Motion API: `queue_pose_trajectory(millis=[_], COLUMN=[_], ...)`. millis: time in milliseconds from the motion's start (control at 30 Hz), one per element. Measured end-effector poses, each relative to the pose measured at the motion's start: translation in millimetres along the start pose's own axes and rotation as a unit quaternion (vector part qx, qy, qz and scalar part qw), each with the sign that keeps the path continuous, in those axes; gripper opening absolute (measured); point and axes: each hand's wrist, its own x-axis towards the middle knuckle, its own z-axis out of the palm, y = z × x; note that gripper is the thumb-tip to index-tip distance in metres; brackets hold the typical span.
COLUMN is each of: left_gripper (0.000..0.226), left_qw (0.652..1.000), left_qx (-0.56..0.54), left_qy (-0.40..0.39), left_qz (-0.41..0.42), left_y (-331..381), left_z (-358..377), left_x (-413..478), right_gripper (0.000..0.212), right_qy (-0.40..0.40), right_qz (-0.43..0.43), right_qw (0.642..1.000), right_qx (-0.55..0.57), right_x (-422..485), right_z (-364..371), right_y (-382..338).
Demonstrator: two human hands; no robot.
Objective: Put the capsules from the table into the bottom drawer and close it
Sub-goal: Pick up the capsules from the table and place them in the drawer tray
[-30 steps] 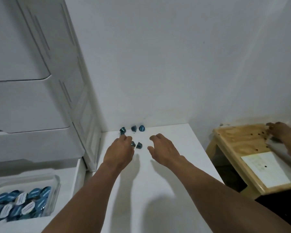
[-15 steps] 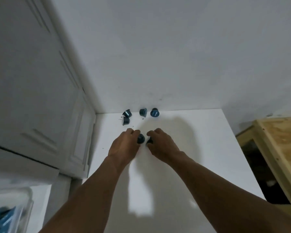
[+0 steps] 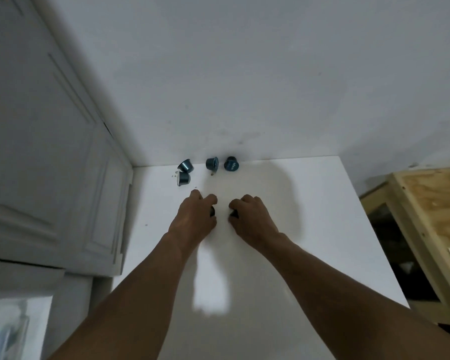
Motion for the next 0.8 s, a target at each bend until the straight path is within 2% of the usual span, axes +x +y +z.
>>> queue_pose_trajectory(millis=[233, 400, 533, 633, 800], left_gripper=[0.014, 0.018, 0.021, 0.021, 0.021], left_qw=[0.998, 0.997, 0.992, 0.988, 0.977], left_qx=[-0.034, -0.016, -0.022, -0.006, 0.035], left_qy=[0.040, 0.076, 0.121, 0.149, 0.209], left_qz=[-0.023, 0.003, 0.020, 0.027, 0.022], left_y=[25, 48, 73, 92, 118], left_z=[-13, -28, -42, -52, -61], left_x=[-53, -96, -142, -183, -261], right_gripper=[0.021, 0.019, 0.022, 0.008, 0.019], right_qy=[0.008, 0.042, 0.065, 0.077, 0.100], right_qz=[0.012, -0.007, -0.038, -0.039, -0.057], right_qw=[1.000, 0.999, 0.996, 0.995, 0.993], right_qx=[0.004, 0.007, -0.048, -0.043, -0.008], right_x=[-52, -96, -140, -180, -254], right_z=[-21, -50, -75, -96, -115], right_y=[-8, -23, -34, -43, -57])
